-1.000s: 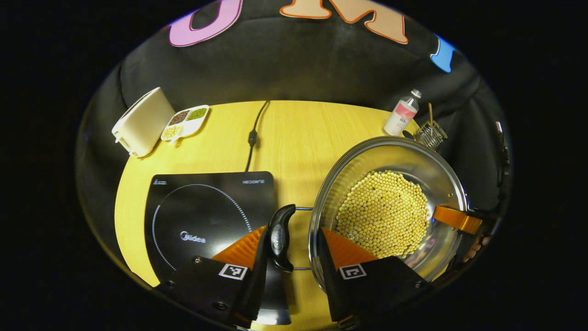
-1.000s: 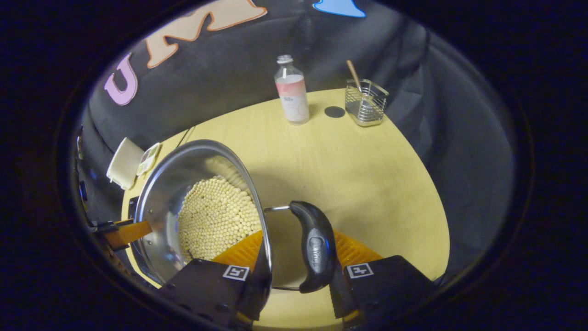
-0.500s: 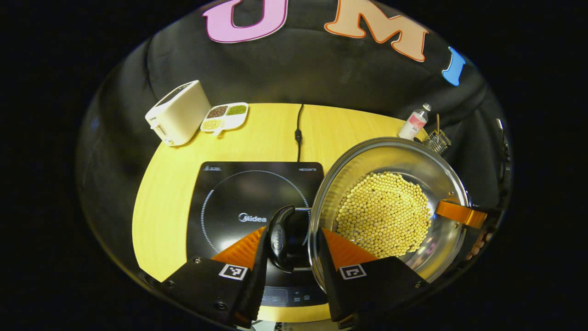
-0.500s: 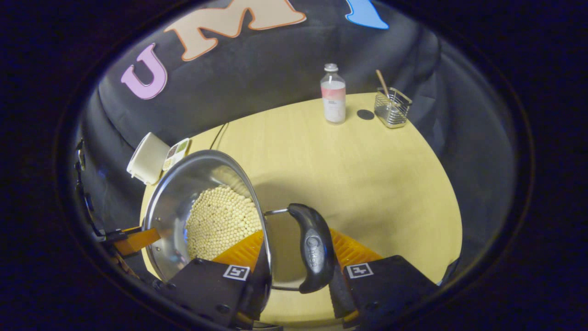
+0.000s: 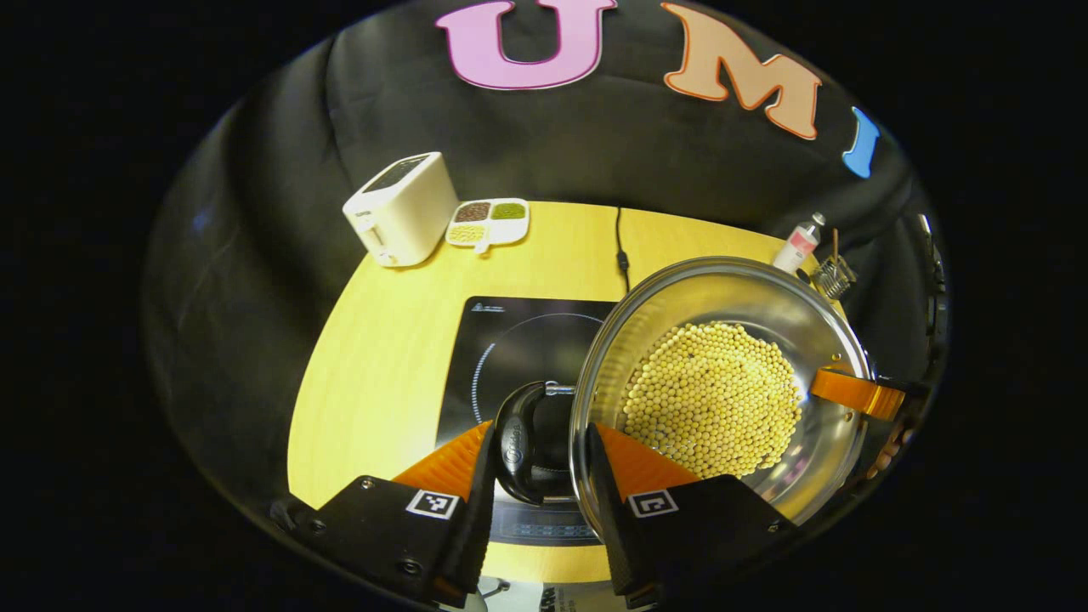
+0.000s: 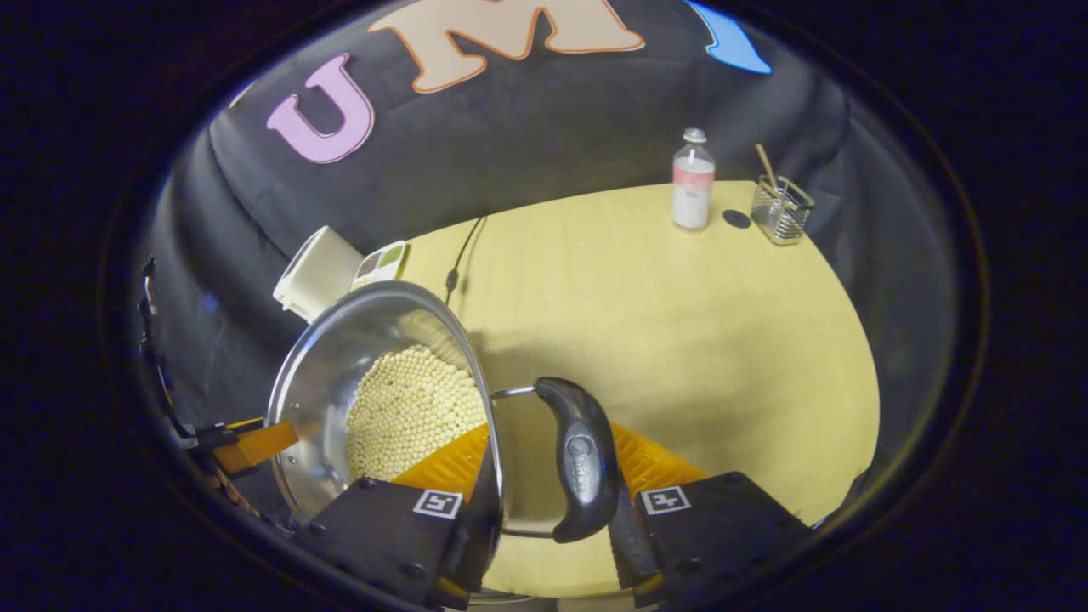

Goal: First push the handle of the pot to place it horizontally, then grasp the pot with both hands and set it on the induction cooktop.

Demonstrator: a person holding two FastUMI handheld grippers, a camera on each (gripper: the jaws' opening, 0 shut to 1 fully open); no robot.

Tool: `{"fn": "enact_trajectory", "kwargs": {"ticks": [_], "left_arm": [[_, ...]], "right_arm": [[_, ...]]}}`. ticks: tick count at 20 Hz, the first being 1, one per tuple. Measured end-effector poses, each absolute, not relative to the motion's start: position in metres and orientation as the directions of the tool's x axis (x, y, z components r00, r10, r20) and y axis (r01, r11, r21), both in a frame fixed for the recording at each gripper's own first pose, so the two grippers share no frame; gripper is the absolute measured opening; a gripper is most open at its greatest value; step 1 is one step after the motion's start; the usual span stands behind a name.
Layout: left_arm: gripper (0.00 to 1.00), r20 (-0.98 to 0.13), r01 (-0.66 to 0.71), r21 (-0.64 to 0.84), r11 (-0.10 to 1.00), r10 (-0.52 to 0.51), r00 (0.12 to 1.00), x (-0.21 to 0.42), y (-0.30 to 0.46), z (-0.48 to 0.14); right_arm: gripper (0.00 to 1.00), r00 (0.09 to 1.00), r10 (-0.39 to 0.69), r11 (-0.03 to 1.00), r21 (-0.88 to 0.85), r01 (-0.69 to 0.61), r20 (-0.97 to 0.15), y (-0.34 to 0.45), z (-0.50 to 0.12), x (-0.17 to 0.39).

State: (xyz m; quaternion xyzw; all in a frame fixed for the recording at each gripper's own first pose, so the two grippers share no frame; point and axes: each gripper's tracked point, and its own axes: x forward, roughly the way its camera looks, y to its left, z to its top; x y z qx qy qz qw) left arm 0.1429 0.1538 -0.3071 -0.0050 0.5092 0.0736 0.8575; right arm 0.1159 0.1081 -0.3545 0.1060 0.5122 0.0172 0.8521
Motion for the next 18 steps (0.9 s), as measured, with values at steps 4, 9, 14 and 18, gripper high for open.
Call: {"fn": "enact_trajectory", "kwargs": {"ticks": [4, 9, 14, 18], "left_arm": [[0.58, -0.861, -0.143, 0.101, 0.985, 0.158, 0.483, 0.142, 0.175, -0.298], [0.57, -0.864, -0.094, 0.077, 0.993, 0.113, 0.491, 0.156, 0.202, -0.309], [0.57, -0.867, 0.007, 0.083, 0.996, 0.069, 0.494, 0.182, 0.24, -0.328], [0.57, -0.88, 0.028, 0.066, 0.997, 0.045, 0.472, 0.192, 0.259, -0.354]], "right_arm": [[0.61, 0.482, 0.174, 0.972, 0.229, 0.057, -0.859, 0.135, -0.355, 0.117], [0.53, 0.488, 0.124, 0.978, 0.191, 0.088, -0.864, 0.157, -0.357, 0.118], [0.55, 0.469, 0.057, 0.972, 0.155, 0.174, -0.881, 0.19, -0.376, 0.119], [0.55, 0.446, 0.022, 0.971, 0.125, 0.202, -0.895, 0.207, -0.395, 0.124]]}}
